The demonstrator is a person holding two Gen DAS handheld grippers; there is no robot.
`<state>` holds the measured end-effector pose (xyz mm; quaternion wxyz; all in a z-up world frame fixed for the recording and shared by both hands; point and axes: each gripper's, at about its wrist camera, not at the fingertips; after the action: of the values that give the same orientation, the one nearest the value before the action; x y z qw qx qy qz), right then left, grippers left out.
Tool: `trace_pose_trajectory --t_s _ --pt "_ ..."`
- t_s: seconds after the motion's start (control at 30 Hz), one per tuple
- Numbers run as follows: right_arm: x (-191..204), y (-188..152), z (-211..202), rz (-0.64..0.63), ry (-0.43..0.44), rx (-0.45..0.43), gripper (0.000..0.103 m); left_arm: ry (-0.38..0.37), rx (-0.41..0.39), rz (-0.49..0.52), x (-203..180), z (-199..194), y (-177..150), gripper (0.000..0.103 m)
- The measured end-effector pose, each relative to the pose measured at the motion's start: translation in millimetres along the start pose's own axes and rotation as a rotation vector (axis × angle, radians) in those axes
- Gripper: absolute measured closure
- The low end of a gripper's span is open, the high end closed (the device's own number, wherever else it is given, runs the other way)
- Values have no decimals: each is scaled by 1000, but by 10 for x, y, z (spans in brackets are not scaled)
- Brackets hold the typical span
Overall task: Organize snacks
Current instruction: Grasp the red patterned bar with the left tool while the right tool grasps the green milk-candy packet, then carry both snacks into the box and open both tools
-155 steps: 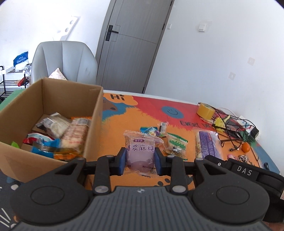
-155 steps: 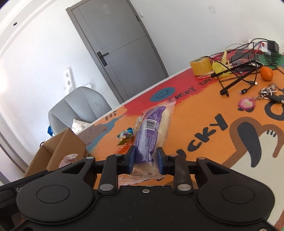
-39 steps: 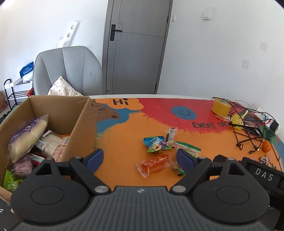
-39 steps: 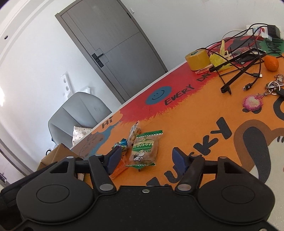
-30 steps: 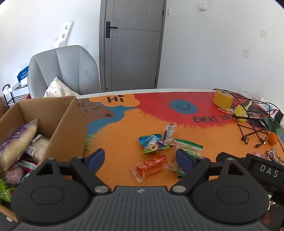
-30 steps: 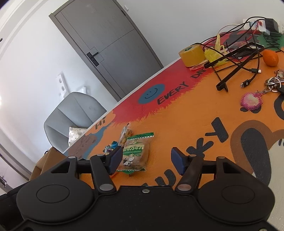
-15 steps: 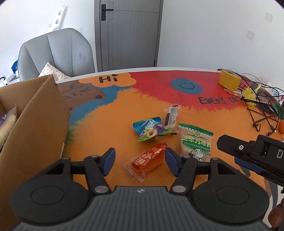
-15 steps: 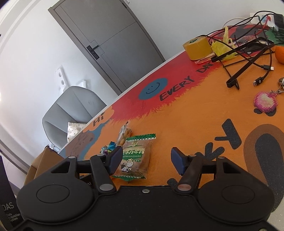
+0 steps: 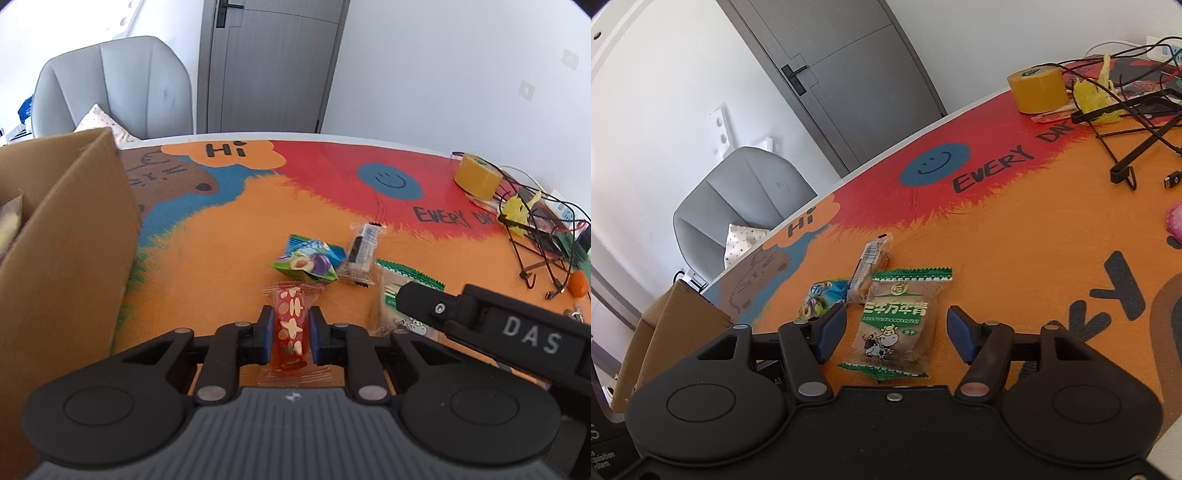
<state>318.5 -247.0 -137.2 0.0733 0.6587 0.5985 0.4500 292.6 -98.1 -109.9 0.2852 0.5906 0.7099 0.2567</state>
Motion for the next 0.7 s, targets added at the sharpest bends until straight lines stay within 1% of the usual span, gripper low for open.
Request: trace_pose_trajectory --t_s 0.23,0.3,0.47,0.53,0.6,0.67,0.7 --pt "233 16 91 -57 -47 10 41 10 -9 -45 169 -187 64 85" --pt "277 41 112 -85 -62 18 41 15 -30 -62 226 -264 108 85" --pt "379 -45 281 -174 -133 71 41 -6 -60 -93 289 -429 150 85" --pt "453 -103 285 -238 -171 63 50 -16 -59 -101 305 -459 150 85" --pt "438 -119 240 -230 -162 65 55 -16 -69 -103 320 -507 144 85" --pt "400 -123 159 -209 -147 65 56 -23 -75 -105 331 -550 134 85" --pt "385 -131 99 -203 -141 50 56 -26 -80 -105 335 -582 127 85"
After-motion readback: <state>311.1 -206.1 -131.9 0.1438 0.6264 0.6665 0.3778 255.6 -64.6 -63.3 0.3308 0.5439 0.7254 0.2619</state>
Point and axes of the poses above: each gripper's, at about its wrist camera, not at the fingertips, and z roughly the way its jaws point, x to its left, y to its top, and after that the axes turned 3 degrees about z, right-handed
